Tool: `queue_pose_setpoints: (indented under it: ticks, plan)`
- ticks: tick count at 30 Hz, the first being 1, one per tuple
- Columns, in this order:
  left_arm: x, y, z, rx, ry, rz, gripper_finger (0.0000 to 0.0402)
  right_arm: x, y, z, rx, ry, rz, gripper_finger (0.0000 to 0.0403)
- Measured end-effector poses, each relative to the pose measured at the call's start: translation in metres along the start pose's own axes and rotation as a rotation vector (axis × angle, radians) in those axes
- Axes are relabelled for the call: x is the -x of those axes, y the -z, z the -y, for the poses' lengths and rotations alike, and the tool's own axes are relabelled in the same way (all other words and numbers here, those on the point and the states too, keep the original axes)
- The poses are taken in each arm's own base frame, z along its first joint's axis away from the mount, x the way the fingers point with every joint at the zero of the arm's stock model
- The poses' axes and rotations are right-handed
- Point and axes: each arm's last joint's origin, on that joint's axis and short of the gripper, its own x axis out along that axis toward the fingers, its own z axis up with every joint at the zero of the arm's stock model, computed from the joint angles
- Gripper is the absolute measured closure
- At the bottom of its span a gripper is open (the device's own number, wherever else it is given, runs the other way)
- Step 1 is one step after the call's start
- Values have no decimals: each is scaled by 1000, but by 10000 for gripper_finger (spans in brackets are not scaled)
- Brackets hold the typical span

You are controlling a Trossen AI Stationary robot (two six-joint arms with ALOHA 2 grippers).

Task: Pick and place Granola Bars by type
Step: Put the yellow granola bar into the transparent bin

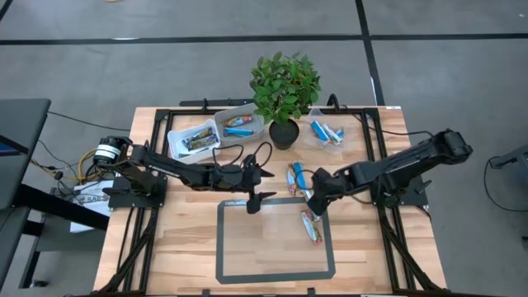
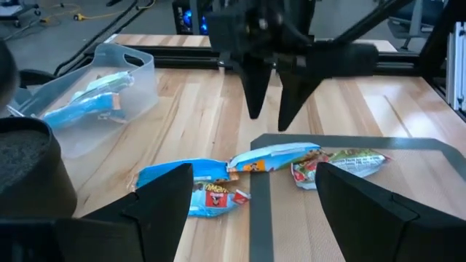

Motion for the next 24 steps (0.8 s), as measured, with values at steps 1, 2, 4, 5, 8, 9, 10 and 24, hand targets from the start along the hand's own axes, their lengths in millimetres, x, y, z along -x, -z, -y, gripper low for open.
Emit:
queue_pose_setpoints:
  ticks: [1,2,4,5,8,9,10,24]
  plan:
    - [0,0,1,-5,2,-3,120,-4,1,-2,7,8,-9,193]
    - [0,1,2,-8,4,-5,120,-8,2,-3,13,14,-16,194]
    - [0,1,3,-12,6,-12,120,-16,2,-9,18,0,-14,194]
    - [0,2,3,-14,7,-18,120,-19,2,-10,20,-5,-17,194]
    - [1,3,3,-16,7,-24,120,-29,1,-13,17,-7,-36,194]
    - [1,3,3,-17,7,-27,120,-33,2,-12,17,8,-46,194]
    - [1,3,3,-18,7,-31,120,-35,2,-12,18,20,-55,194]
    - [1,4,3,-20,6,-40,120,-61,5,-15,35,53,-115,239]
